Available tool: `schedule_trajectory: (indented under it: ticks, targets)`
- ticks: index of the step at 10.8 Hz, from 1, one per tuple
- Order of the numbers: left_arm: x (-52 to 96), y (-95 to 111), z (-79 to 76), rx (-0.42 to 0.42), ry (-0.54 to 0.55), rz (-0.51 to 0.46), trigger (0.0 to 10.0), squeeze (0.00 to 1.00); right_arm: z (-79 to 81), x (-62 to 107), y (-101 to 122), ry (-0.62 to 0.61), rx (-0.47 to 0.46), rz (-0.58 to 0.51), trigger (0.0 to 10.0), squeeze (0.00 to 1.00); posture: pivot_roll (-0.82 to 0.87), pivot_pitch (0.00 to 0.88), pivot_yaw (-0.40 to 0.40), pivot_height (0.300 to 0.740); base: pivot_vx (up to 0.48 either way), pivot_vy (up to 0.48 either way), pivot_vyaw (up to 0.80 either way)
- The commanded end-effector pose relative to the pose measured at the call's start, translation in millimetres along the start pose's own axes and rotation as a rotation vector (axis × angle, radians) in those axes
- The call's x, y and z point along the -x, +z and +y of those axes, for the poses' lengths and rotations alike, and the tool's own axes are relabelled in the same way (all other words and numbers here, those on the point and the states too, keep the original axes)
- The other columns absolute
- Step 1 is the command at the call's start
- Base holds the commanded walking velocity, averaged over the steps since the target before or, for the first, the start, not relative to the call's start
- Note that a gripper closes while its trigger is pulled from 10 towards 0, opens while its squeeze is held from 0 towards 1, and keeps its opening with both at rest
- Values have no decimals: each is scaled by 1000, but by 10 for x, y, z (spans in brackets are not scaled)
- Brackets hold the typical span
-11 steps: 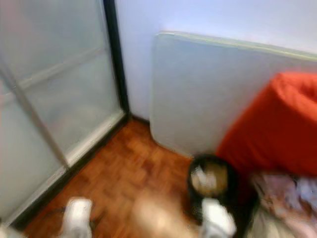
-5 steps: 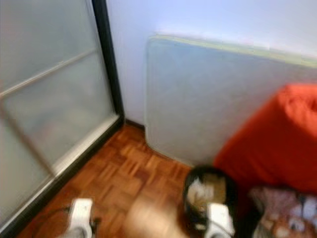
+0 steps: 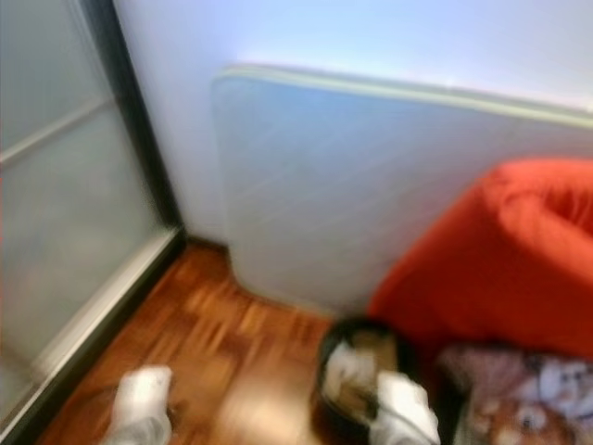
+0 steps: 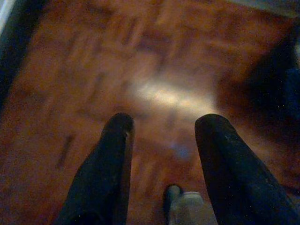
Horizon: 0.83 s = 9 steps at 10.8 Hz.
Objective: Clean up the room
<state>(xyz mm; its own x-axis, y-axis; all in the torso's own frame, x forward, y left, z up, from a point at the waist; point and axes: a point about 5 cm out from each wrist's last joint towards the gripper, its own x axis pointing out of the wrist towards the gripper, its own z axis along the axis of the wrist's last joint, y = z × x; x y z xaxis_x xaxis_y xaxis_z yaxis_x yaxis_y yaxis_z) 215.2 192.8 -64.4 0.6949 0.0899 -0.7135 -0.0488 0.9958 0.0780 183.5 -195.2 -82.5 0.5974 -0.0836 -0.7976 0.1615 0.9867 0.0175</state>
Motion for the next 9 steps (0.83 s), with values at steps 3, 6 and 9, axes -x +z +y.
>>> schedule_trajectory:
  ticks: [3, 6, 9]
  targets:
    - [21, -58, 150, -9, 34, 20, 10000, 0, 145, -16, 66, 41, -9, -32, 10000, 0, 179, 18, -33, 740, 328, 0, 0]
    - [23, -65, 156, -6, 38, 21, 10000, 0, 139, -17, 60, 35, -17, -23, 10000, 0, 183, 18, -34, 740, 328, 0, -231]
    - [24, -64, 170, 3, 47, 20, 10000, 0, 146, -20, 69, 39, -23, -19, 10000, 0, 194, 19, -39, 740, 217, 0, -548]
